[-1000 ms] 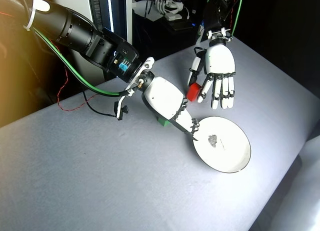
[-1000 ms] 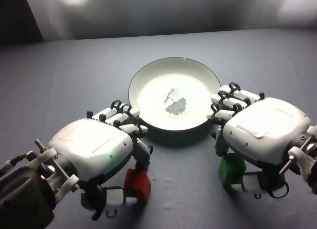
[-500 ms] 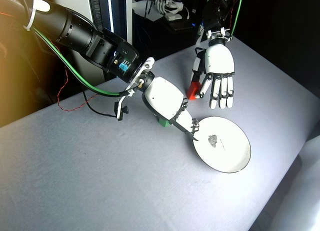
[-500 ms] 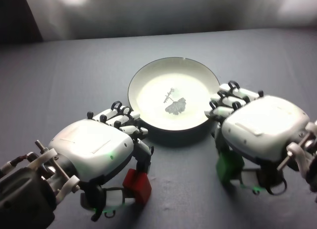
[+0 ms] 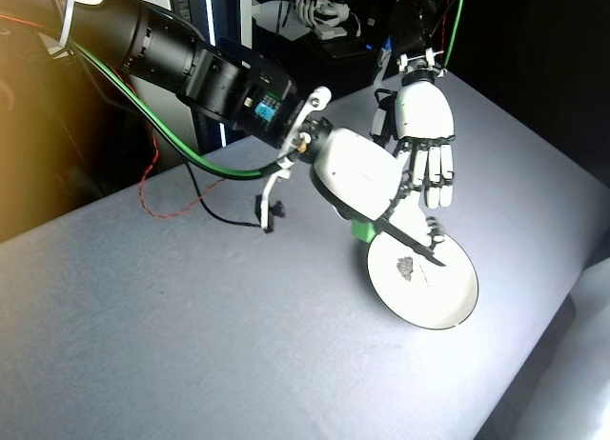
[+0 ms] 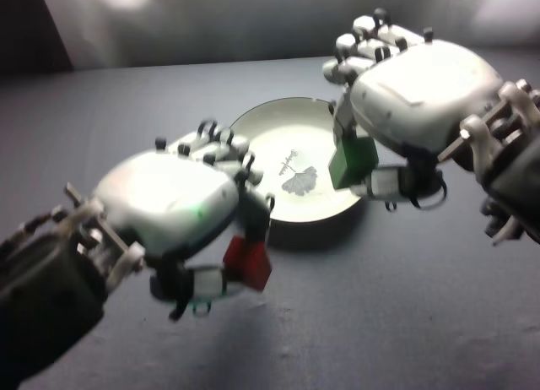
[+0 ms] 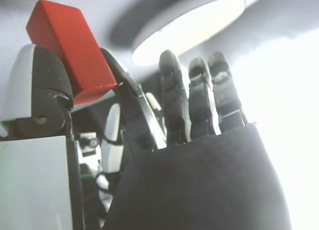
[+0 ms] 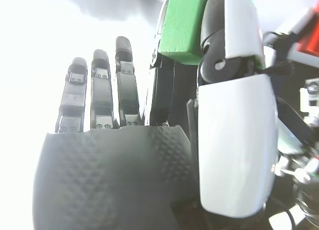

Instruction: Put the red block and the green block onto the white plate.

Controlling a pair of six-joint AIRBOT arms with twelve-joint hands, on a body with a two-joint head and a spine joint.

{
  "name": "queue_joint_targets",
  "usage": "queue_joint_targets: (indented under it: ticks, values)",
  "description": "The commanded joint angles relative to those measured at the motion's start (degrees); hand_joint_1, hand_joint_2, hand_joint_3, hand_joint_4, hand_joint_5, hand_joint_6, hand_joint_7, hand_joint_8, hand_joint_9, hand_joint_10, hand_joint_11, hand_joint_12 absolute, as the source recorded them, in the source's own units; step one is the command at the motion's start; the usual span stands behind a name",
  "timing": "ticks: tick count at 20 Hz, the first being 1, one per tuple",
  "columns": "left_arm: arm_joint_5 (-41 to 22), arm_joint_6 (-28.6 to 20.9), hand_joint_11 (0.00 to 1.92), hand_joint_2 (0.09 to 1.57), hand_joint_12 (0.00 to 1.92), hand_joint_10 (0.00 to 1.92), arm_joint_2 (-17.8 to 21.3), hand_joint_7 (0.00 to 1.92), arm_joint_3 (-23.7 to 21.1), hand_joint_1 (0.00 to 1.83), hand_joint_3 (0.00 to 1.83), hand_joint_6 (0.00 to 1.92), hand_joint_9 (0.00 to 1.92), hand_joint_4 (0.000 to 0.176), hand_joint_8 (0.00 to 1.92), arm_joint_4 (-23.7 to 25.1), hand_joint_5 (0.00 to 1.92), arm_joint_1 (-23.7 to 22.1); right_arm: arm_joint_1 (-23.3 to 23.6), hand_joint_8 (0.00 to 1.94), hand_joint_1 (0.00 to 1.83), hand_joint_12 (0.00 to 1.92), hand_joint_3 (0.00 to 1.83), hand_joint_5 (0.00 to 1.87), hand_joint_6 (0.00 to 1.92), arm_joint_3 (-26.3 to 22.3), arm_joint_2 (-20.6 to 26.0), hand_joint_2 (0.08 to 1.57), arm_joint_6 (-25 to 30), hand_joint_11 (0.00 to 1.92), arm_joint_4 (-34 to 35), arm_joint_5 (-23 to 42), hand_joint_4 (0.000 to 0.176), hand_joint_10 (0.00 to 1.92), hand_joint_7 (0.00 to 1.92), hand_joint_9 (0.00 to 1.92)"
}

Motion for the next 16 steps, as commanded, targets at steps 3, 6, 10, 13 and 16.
queue_joint_targets:
  ticks: [3, 6, 10, 13, 16]
  values:
    - [-0.8, 1.7, 0.00, 1.10, 0.16, 0.01, 0.5, 0.44, 2.3, 1.02, 0.00, 0.94, 0.11, 0.176, 0.01, 2.5, 1.01, -4.7, 1.5, 0.00, 1.12, 0.00, 0.00, 1.16, 0.69, 3.6, -1.9, 1.04, 1.2, 0.00, -3.3, 2.8, 0.044, 0.00, 0.30, 0.13]
    - [2.3, 1.7, 0.00, 1.11, 0.10, 0.00, -0.9, 0.43, 5.7, 1.02, 0.00, 0.96, 0.10, 0.176, 0.00, 3.3, 0.99, -8.0, 1.3, 0.00, 1.12, 0.00, 0.00, 1.16, 0.69, 5.9, -3.4, 1.04, 2.3, 0.00, -3.2, 2.5, 0.036, 0.00, 0.31, 0.12]
    - [4.3, -0.3, 0.00, 1.10, 0.14, 0.00, -3.8, 0.42, 10.3, 1.02, 0.00, 0.96, 0.10, 0.176, 0.00, 5.3, 1.00, -10.3, 1.1, 0.00, 1.11, 0.00, 0.00, 1.16, 0.69, 8.9, -5.5, 1.04, 4.7, 0.00, -3.2, 2.5, 0.080, 0.01, 0.38, 0.16]
    - [4.3, -3.9, 0.00, 1.10, 0.16, 0.00, -6.7, 0.43, 14.1, 1.02, 0.00, 0.94, 0.11, 0.176, 0.00, 8.0, 1.00, -10.4, 0.7, 0.00, 1.11, 0.00, 0.00, 1.14, 0.72, 10.6, -6.7, 1.04, 5.2, 0.00, -3.2, 2.8, 0.071, 0.01, 0.40, 0.18]
    - [4.3, -7.1, 0.00, 1.10, 0.16, 0.00, -9.2, 0.42, 17.4, 1.02, 0.00, 0.95, 0.11, 0.176, 0.00, 10.6, 1.00, -10.4, -0.4, 0.00, 1.09, 0.02, 0.00, 1.14, 0.72, 11.9, -7.1, 1.04, 6.3, 0.03, -3.2, 3.1, 0.132, 0.00, 0.35, 0.16]
